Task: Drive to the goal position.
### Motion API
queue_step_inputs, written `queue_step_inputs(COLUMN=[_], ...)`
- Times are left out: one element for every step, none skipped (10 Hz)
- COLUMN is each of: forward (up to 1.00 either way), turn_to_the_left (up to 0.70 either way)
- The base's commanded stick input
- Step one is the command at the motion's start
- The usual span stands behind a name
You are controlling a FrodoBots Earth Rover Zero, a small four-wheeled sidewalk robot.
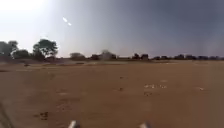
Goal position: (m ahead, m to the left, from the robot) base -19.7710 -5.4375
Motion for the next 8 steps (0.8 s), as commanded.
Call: queue_step_inputs(forward=[0.70,0.70,0.70,0.70,0.70,0.70,0.70,0.70], turn_to_the_left=[0.00,0.00,0.00,0.00,0.00,0.00,0.00,0.00])
